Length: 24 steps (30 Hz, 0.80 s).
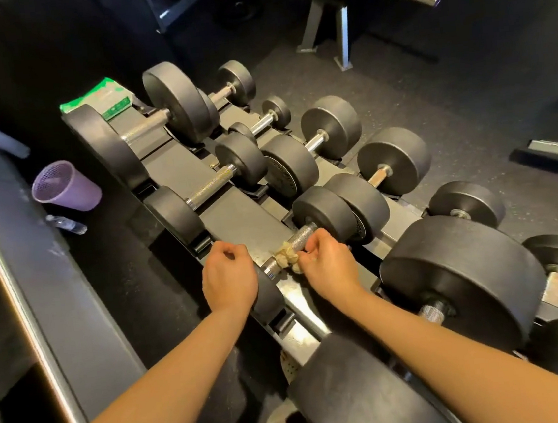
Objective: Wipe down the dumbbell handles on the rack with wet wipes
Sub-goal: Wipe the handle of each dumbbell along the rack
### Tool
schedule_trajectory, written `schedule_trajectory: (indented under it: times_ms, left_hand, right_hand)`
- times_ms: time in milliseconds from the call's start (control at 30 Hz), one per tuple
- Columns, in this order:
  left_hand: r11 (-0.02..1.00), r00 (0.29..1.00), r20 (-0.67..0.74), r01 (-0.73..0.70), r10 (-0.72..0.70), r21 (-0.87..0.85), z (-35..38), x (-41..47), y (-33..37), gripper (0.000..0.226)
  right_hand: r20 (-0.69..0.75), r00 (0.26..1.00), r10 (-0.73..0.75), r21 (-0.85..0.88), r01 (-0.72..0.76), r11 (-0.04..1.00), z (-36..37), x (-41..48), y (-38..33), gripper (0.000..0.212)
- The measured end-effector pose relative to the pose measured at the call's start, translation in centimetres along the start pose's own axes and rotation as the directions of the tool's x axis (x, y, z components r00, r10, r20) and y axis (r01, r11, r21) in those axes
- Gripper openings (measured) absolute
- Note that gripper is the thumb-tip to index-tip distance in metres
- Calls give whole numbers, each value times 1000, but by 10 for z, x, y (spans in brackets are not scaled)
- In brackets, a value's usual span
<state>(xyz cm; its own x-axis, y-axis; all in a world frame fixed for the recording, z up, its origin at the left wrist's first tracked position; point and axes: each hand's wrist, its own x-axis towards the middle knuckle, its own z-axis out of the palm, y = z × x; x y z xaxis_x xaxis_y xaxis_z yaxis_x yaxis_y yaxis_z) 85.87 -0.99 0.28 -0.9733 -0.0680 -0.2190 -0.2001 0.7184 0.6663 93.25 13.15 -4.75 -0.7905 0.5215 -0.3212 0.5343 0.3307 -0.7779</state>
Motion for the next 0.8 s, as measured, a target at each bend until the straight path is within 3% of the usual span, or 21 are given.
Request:
schedule_trajectory:
  times_ms: [100, 167, 233, 300, 333, 400, 500, 600, 700, 800]
  left_hand:
    - [1000, 1000, 1, -4, 4, -1, 0, -1, 0, 18]
    - [1000, 1000, -1, -1, 1, 2, -1, -1, 2, 19]
    - [1000, 1000, 0, 4, -4, 4, -2, -2, 3, 19]
    - [1000, 1000, -2, 2, -2, 4, -2, -2, 3, 19]
    - [1000, 1000, -3, 1, -1, 6, -2, -2, 3, 20]
    - [1000, 1000, -2, -7, 7, 7, -2, -1, 2, 21]
    - [999, 1000, 15, -25, 26, -20, -1, 0, -1, 20]
    - [998, 997, 61, -51, 53, -32, 0, 4, -6, 18]
    - [994, 980, 166, -110, 106, 14, -5, 12, -15, 17]
    - [978, 908, 373, -209, 189, 13, -17, 29, -26, 18]
  right_hand:
    - [86, 984, 157, -4, -157, 988, 8, -3, -4, 28]
    - [153, 933, 327, 143, -348, 927, 11, -1, -6, 31]
    - [302, 831, 467, 383, -555, 739, 10, 1, -12, 23]
    - [444, 755, 482, 518, -655, 550, 5, 1, -22, 23]
    - [482, 746, 459, 534, -666, 521, 4, 2, -26, 28]
    - [490, 749, 446, 525, -663, 534, 6, 1, -35, 33]
    - [478, 726, 494, 474, -687, 551, 13, -3, -35, 15]
    - [542, 675, 501, 372, -727, 577, 16, -7, -30, 12]
    - [524, 702, 483, 274, -676, 685, 15, -6, -36, 16]
    - [472, 795, 380, 67, -463, 884, 13, -1, -45, 23]
